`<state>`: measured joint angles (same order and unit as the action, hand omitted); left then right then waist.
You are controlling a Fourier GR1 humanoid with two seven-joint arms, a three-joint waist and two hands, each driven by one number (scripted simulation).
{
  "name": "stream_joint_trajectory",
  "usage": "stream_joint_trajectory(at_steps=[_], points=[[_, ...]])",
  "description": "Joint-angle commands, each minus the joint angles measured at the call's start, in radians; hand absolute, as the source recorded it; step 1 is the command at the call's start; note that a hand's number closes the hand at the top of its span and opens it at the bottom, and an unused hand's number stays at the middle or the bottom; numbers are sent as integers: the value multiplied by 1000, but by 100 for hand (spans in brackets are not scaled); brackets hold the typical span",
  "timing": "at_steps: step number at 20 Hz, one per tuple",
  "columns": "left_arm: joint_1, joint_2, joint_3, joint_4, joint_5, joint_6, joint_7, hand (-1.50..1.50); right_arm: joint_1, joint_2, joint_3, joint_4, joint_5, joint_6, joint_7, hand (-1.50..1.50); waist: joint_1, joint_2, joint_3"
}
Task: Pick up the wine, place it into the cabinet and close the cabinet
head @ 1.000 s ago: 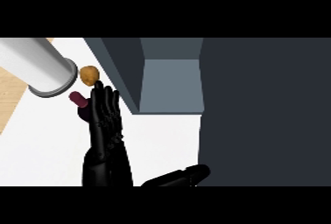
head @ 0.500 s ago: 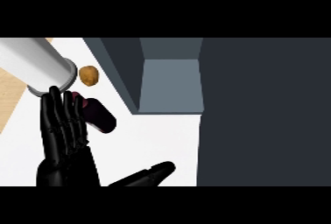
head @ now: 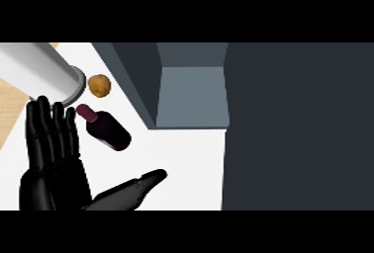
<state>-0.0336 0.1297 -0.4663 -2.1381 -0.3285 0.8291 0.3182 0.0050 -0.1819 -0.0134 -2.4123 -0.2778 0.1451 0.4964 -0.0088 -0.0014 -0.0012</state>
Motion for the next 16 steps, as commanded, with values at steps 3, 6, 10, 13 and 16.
stream_joint_trajectory(at_steps=[3,6,10,13,16], points=[[68,44,101,42,216,-73,-124,-150,40,-22,-61,-186,-146,-10,91,-150,-4,-1,0],[101,10,77,74,210,-78,-168,-150,61,6,2,-208,-75,-6,88,-150,-1,-2,0],[151,-1,142,165,362,-159,-341,-150,-4,11,-7,-142,-80,-21,98,-150,4,0,0],[127,-34,187,257,397,-182,-427,-150,-26,-3,-24,-181,-96,-37,139,-150,-1,0,0],[142,-11,244,280,427,-221,-456,-150,-7,-4,-35,-195,-95,-33,137,-150,0,-1,0]])
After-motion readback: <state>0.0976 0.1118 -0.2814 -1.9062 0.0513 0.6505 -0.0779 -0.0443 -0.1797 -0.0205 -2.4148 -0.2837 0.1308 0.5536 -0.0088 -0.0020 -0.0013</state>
